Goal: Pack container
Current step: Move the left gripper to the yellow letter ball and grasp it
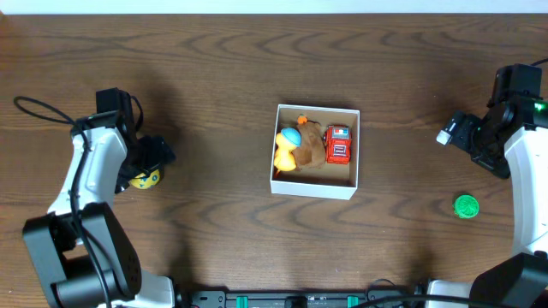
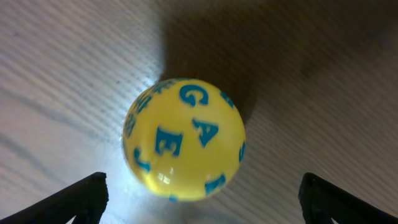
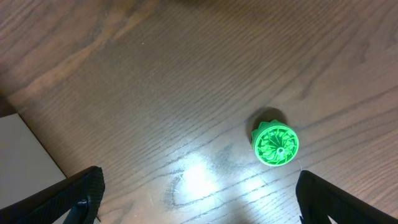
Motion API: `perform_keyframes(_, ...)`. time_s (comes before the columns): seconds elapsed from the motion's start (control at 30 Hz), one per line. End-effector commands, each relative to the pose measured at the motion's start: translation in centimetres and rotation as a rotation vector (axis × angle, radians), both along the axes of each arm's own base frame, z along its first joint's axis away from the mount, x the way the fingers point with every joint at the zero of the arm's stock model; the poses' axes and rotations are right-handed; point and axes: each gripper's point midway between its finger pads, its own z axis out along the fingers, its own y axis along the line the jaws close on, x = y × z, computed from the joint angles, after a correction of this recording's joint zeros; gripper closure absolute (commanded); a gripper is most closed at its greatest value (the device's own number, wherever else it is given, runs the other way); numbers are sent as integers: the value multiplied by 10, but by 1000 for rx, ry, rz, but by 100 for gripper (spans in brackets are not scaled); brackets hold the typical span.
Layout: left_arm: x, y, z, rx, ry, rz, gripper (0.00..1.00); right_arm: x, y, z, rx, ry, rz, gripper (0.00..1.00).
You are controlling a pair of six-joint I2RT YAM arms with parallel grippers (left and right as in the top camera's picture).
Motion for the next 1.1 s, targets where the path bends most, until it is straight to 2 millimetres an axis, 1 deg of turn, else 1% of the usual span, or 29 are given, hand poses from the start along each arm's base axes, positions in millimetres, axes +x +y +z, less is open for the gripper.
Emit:
perform_keyframes(0.0, -1, 0, -12, -16, 34, -28, 4, -1, -1, 0, 1, 0, 9, 1)
perform_keyframes(0.17, -2, -1, -22, -23, 63, -28, 4, -1, -1, 0, 1, 0, 9, 1)
perform_keyframes(0.3, -2, 0, -24, -23, 64, -28, 5, -1, 0, 0, 1, 2, 10, 1)
perform_keyframes(0.33, -1, 0, -24, -23, 63, -29, 7, -1, 0, 0, 1, 2, 12, 1)
perform_keyframes(0.37, -1, 0, -24, -23, 63, -28, 12, -1, 0, 0, 1, 2, 12, 1)
perform_keyframes(0.4, -2, 0, -24, -23, 63, -27, 20, -1, 0, 0, 1, 2, 12, 1)
perform_keyframes(0.5, -2, 0, -24, -23, 65, -27, 32, -1, -1, 0, 0, 3, 12, 1)
perform_keyframes(0.63, -3, 0, -24, -24, 68, -27, 41, -1, 0, 0, 1, 3, 12, 1)
perform_keyframes(0.73, -3, 0, -24, -24, 68, -27, 46, -1, 0, 0, 1, 2, 12, 1)
perform_keyframes(0.8, -2, 0, -23, -23, 63, -27, 52, -1, 0, 0, 1, 2, 12, 1)
perform_keyframes(0.93, 7, 0, -13, -15, 31, -34, 65, -1, 0, 0, 1, 2, 12, 1)
perform_keyframes(1.0, 14, -4, 0, -9, 4, -50, 65, -1, 0, 0, 1, 2, 12, 1)
perform_keyframes(1.07, 23, -12, 17, 1, -39, -90, 66, -1, 0, 0, 1, 2, 12, 1)
